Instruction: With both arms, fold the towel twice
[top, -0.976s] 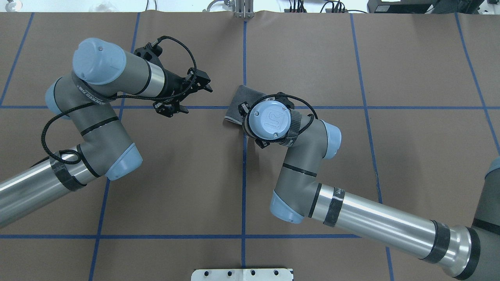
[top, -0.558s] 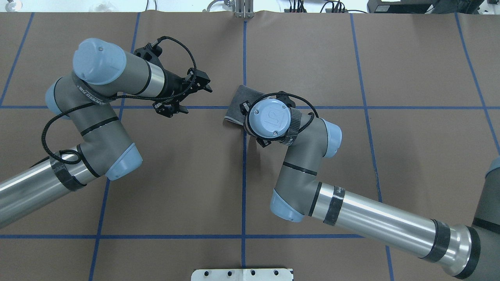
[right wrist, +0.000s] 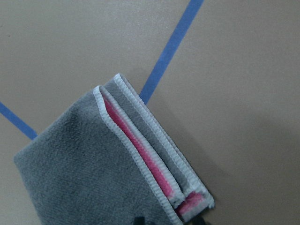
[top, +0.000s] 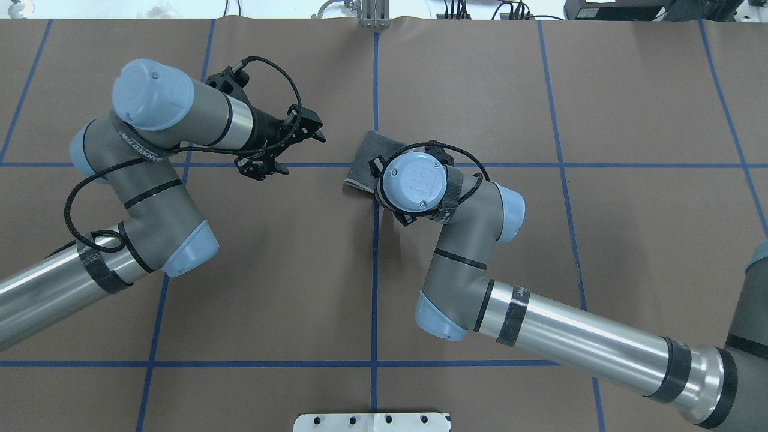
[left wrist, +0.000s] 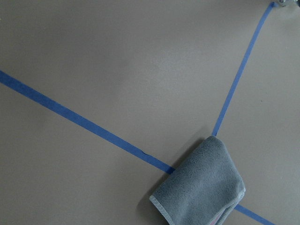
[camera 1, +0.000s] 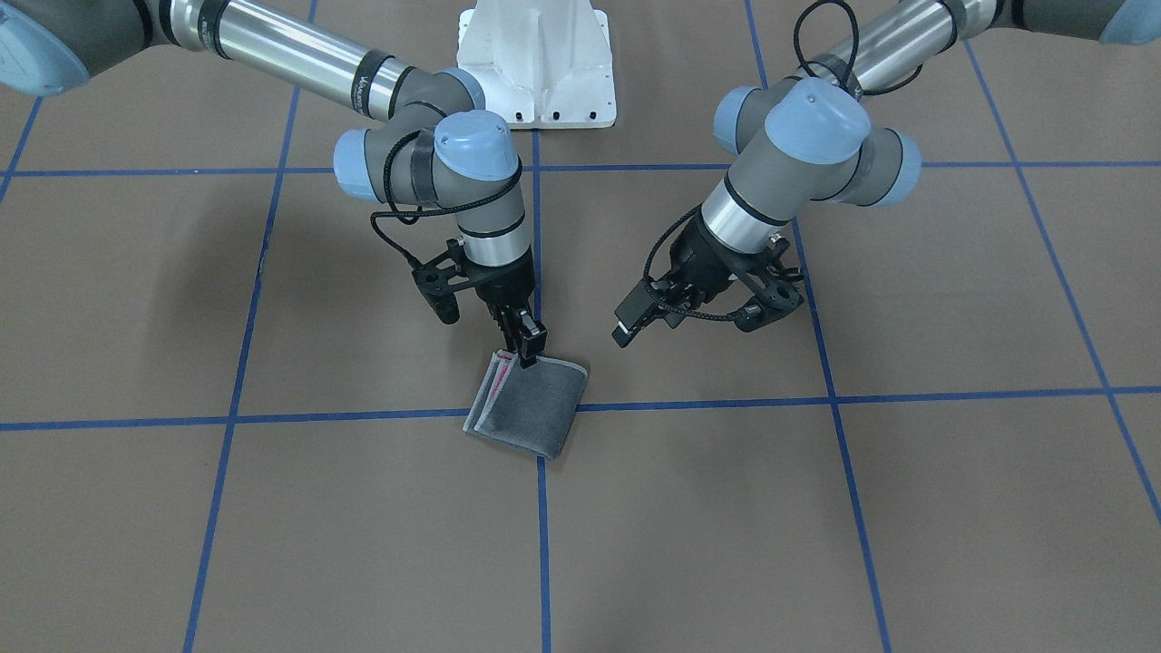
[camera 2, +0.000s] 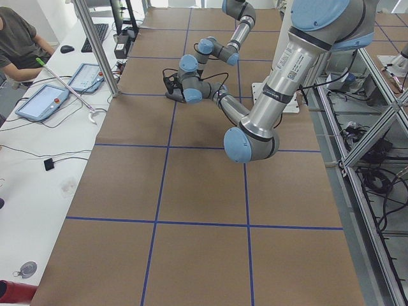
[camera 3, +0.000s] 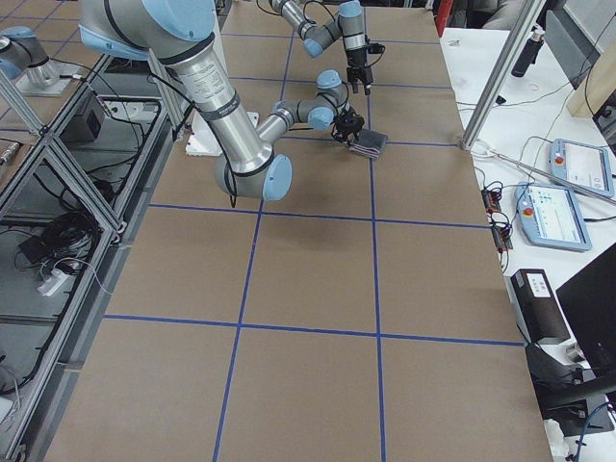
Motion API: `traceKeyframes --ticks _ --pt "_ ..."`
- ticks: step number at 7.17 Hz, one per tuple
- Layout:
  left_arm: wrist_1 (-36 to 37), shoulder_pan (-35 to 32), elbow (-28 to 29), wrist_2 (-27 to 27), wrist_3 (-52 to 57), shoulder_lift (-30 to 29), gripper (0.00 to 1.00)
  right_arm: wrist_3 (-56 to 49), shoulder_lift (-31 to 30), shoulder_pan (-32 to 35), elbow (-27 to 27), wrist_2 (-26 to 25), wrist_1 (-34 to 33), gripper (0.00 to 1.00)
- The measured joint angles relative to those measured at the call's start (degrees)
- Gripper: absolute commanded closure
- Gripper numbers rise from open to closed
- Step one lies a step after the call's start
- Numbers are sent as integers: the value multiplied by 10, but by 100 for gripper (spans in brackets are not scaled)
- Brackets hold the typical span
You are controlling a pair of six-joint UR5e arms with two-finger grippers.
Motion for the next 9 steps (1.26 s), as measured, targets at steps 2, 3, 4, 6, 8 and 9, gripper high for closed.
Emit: traceKeyframes --ticks 2,3,4,6,8,9 --pt "0 0 0 0 0 0 0 1 1 1 0 0 0 84" --pt "0 0 1 0 0 0 0 1 1 1 0 0 0 93" --pt "0 1 1 0 0 0 0 1 1 2 0 0 1 100" --pt "0 2 2 1 -1 0 0 1 2 2 0 0 1 100" --pt "0 3 2 2 -2 0 0 -3 2 8 3 3 -1 100" --pt "0 3 2 2 -3 -1 0 -5 2 15 5 7 -3 100"
